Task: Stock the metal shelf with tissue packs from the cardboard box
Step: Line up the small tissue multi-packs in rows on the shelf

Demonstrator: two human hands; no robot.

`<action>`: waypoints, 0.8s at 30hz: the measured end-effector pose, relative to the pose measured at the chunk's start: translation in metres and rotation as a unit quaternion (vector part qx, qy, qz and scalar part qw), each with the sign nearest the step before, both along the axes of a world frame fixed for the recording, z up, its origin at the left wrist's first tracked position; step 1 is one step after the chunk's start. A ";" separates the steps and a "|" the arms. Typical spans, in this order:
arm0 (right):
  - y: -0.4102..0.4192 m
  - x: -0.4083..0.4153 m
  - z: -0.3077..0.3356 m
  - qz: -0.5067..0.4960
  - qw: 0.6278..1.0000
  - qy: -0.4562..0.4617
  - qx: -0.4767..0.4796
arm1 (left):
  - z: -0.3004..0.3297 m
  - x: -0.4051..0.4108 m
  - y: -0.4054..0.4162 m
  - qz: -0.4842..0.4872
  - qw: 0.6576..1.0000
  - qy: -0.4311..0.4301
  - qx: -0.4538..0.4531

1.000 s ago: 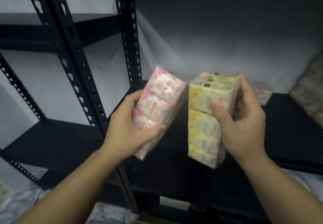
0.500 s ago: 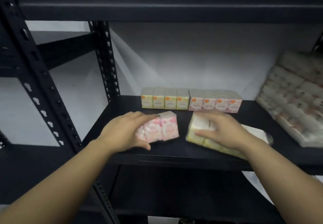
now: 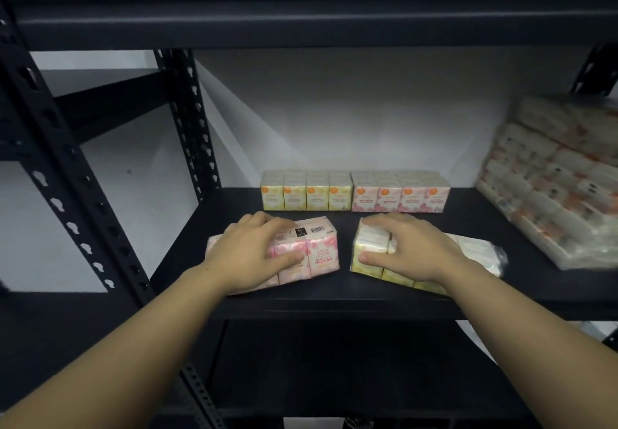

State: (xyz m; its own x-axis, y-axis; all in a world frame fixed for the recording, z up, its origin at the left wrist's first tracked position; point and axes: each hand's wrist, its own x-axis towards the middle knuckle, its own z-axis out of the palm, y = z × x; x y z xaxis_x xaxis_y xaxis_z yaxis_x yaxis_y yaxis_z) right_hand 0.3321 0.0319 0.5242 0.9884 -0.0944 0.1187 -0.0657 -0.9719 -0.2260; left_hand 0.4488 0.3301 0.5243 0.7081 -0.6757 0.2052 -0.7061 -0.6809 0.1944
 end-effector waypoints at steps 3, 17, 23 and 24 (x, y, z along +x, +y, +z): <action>0.001 0.000 -0.001 -0.004 1.000 -0.001 0.004 | 0.009 0.004 -0.013 -0.002 0.999 0.017 0.037; -0.001 -0.003 0.004 -0.020 0.997 0.003 0.079 | 0.029 0.008 -0.067 -0.022 0.994 0.104 -0.001; 0.003 0.007 0.021 0.006 0.989 0.006 0.146 | 0.071 0.007 -0.043 -0.040 0.966 0.158 -0.200; 0.008 0.009 0.025 0.010 0.987 -0.005 0.159 | 0.076 0.007 -0.039 -0.043 0.956 0.173 -0.234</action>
